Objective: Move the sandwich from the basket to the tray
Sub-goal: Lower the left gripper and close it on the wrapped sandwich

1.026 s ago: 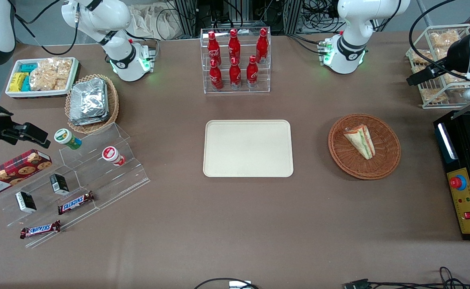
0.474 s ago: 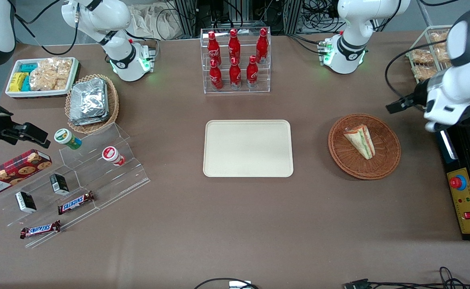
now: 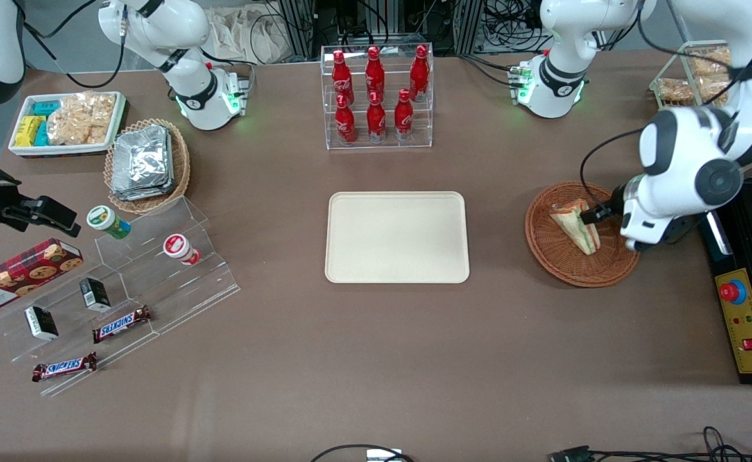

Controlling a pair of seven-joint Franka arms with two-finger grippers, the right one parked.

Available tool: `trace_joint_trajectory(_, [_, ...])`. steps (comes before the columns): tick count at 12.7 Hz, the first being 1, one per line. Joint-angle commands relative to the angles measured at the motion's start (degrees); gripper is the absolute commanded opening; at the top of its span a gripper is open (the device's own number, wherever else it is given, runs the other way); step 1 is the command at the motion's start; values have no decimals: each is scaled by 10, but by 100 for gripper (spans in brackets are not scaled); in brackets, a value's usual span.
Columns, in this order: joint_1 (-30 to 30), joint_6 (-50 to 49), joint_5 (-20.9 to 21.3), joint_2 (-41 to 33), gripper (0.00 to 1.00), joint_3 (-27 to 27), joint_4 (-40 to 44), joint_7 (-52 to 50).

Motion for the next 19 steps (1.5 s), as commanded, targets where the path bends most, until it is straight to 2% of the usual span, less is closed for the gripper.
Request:
trace_joint_trajectory(1, [0,25,17,38,99,-3,7,-22])
trace_joint_trajectory(5, [0,60,17,88,98,-3,7,-36])
trace_joint_trajectory(7, [-1,70,17,101,87,-3,7,-38])
trace_joint_trajectory(8, [-1,70,17,103,74,-3,7,-42])
trace_joint_trajectory(11, [-12,68,17,104,0,-4,7,-66])
trace_joint_trajectory(15, [-20,45,17,83,0,-4,12,-69])
trace_joint_trajectory(19, [-30,-92,35,-18,0,-10,56,-45])
